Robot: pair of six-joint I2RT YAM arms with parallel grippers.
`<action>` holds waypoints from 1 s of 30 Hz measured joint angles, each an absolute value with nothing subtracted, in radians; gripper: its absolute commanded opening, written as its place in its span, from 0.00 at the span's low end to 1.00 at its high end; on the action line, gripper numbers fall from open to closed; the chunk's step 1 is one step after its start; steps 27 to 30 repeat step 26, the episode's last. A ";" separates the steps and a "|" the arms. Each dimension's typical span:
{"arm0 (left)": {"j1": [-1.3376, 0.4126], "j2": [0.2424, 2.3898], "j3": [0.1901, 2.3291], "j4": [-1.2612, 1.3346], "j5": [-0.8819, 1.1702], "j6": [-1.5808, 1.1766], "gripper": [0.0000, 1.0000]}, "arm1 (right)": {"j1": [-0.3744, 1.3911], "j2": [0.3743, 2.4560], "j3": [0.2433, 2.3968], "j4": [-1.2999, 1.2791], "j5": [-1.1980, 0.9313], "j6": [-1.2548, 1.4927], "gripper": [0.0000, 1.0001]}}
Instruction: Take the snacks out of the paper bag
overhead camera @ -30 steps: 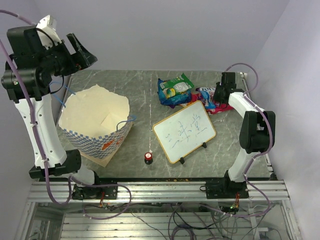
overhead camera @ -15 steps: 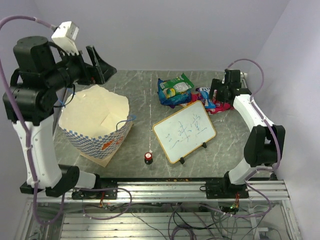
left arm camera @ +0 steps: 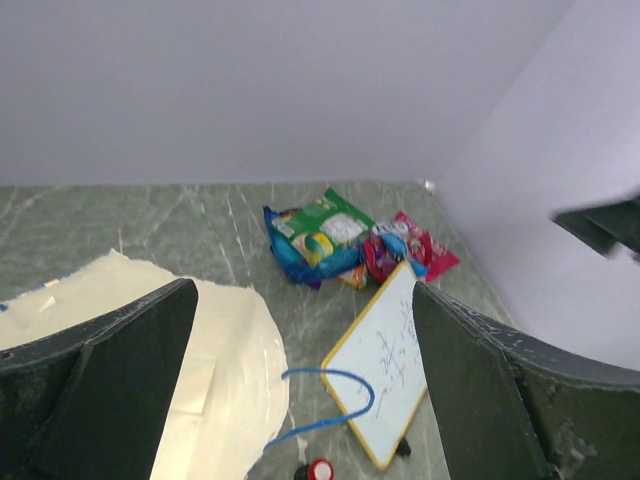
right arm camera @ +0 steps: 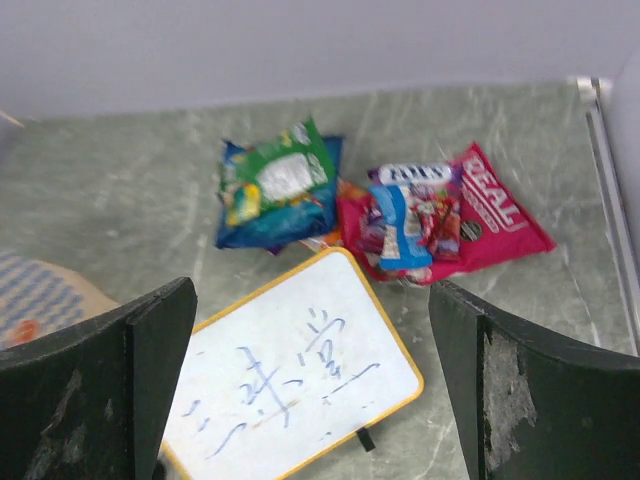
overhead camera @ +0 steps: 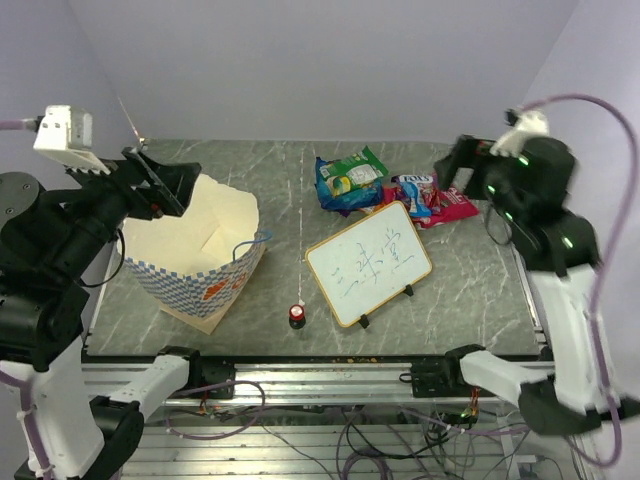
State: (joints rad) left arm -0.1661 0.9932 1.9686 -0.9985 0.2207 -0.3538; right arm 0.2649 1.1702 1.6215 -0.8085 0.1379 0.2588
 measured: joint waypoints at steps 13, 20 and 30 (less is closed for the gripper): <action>-0.167 1.055 2.011 -0.967 0.047 -0.385 1.00 | 0.263 0.863 1.732 -0.859 0.230 0.384 1.00; -0.167 1.075 2.064 -0.974 0.013 -0.377 1.00 | 0.263 0.949 1.757 -0.902 0.339 0.423 1.00; -0.167 1.069 2.041 -0.966 0.002 -0.378 1.00 | 0.263 0.962 1.752 -0.912 0.416 0.430 1.00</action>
